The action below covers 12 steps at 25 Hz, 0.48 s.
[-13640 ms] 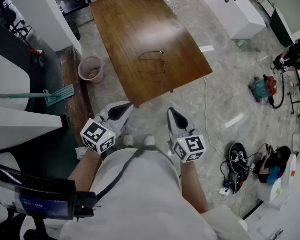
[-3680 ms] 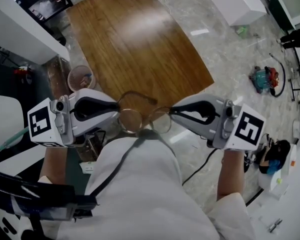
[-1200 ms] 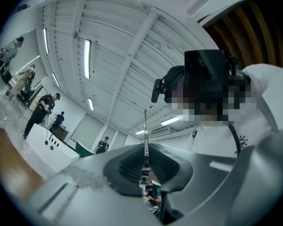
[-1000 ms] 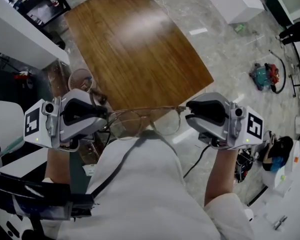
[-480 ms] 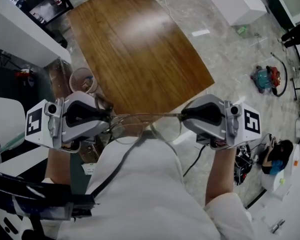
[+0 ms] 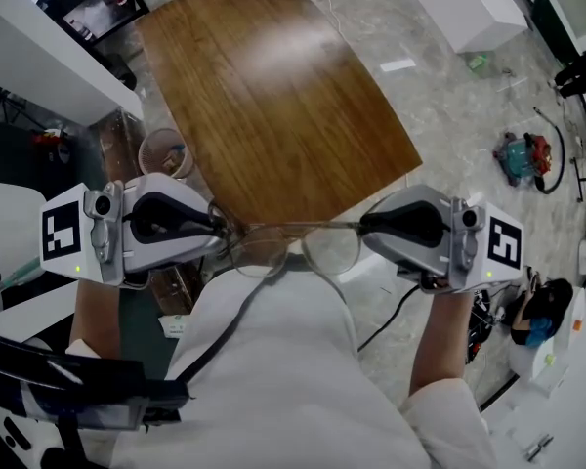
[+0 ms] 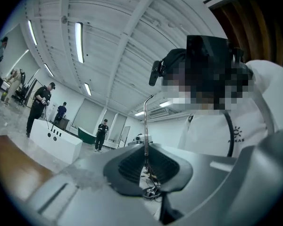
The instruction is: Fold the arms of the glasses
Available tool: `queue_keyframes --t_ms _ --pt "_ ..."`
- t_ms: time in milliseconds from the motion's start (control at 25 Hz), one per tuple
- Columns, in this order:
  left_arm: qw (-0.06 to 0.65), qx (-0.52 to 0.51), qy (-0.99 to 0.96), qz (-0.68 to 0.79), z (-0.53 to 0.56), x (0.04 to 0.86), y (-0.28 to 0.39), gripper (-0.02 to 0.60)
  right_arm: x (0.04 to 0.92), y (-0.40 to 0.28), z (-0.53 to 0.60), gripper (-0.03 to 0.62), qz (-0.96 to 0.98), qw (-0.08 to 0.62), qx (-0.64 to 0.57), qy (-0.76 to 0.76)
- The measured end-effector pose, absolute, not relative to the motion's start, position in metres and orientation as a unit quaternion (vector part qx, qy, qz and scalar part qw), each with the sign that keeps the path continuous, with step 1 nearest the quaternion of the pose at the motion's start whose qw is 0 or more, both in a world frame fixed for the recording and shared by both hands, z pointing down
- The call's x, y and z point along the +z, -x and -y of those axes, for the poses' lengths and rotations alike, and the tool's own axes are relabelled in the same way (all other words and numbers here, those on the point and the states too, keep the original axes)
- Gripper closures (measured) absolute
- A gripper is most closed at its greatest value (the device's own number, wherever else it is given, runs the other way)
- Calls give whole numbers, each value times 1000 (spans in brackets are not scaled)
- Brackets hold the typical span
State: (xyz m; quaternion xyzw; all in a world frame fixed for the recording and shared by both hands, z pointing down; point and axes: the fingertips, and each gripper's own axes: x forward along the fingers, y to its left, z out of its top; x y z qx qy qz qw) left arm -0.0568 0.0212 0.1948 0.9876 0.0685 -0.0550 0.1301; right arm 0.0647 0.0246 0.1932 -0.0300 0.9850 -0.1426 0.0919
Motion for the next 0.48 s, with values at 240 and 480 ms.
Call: queue_keyframes --t_ms 240,480 --pt "101 49 -991 -75 -28 222 44 551 198 -70 -27 563 -989 60 -131 38" --pt "56 184 -977 -87 -30 248 49 551 204 -56 -26 563 -993 23 -110 45"
